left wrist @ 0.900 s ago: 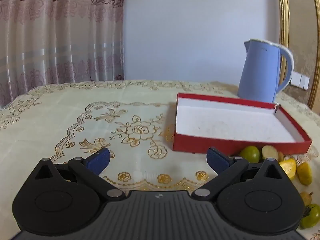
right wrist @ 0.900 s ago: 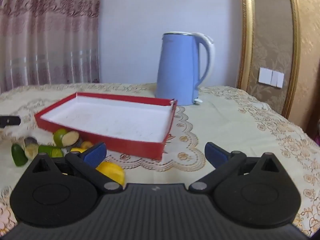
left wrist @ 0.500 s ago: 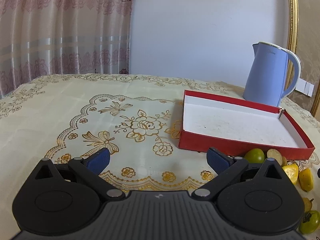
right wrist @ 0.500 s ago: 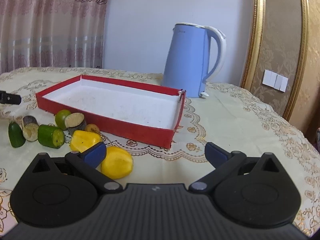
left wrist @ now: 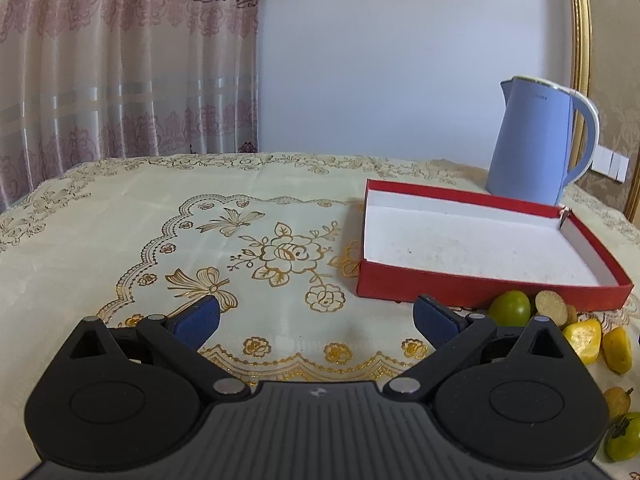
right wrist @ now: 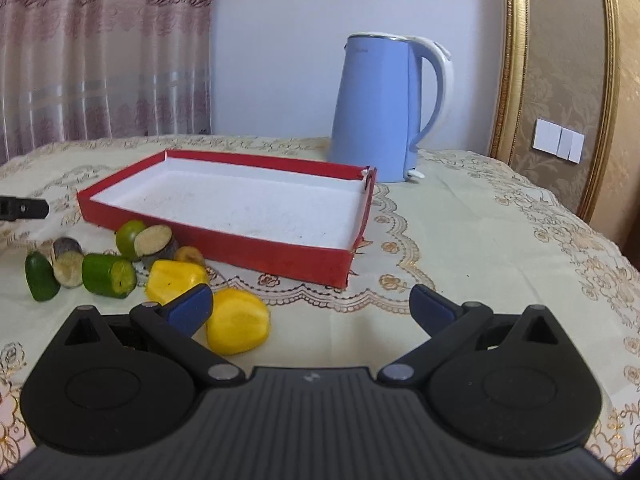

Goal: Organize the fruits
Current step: 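Move the right tool toward the yellow mango piece beside the tray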

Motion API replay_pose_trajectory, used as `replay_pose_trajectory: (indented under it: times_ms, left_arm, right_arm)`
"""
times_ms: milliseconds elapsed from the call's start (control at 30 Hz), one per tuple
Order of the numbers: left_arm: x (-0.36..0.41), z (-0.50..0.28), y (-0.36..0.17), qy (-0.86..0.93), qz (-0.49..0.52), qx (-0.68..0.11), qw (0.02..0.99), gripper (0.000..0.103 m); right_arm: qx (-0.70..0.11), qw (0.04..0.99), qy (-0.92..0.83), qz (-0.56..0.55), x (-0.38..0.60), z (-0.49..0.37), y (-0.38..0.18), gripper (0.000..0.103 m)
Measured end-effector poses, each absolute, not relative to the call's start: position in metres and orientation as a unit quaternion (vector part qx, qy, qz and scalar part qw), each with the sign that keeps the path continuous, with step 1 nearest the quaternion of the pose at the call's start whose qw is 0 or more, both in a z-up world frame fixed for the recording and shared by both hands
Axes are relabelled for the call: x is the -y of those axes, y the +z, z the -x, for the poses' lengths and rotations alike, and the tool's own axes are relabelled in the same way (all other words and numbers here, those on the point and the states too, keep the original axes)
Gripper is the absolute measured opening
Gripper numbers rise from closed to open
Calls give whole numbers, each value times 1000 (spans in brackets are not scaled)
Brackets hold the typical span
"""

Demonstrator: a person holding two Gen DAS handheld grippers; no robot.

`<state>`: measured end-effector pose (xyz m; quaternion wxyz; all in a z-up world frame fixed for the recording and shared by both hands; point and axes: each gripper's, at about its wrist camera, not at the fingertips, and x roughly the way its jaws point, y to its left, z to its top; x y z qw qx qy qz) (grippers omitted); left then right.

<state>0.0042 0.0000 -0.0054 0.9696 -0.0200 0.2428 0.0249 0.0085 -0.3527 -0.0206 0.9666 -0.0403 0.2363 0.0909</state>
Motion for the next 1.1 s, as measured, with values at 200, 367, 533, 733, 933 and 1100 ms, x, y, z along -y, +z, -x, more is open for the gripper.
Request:
replay_pose_trajectory:
  times_ms: [200, 367, 533, 733, 933, 1100]
  left_arm:
    - [1, -5, -6, 26, 14, -247, 969, 103]
    - [0, -5, -7, 20, 24, -247, 969, 103]
    - [0, -7, -7, 18, 29, -247, 968, 103]
    - [0, -9, -7, 18, 26, -248, 968, 103]
    - [0, -8, -8, 19, 27, -243, 969, 103]
    - [1, -2, -4, 8, 21, -240, 971, 103]
  right_arm:
    - [-239, 966, 90, 40, 352, -10, -22, 103]
    - [-247, 964, 89, 38, 352, -12, -23, 103]
    - [-251, 963, 89, 46, 350, -13, -23, 103]
    - [-248, 963, 96, 43, 351, -11, -22, 103]
    - [-238, 964, 109, 38, 353, -9, -17, 88]
    - [-256, 956, 130, 51, 348, -9, -19, 79]
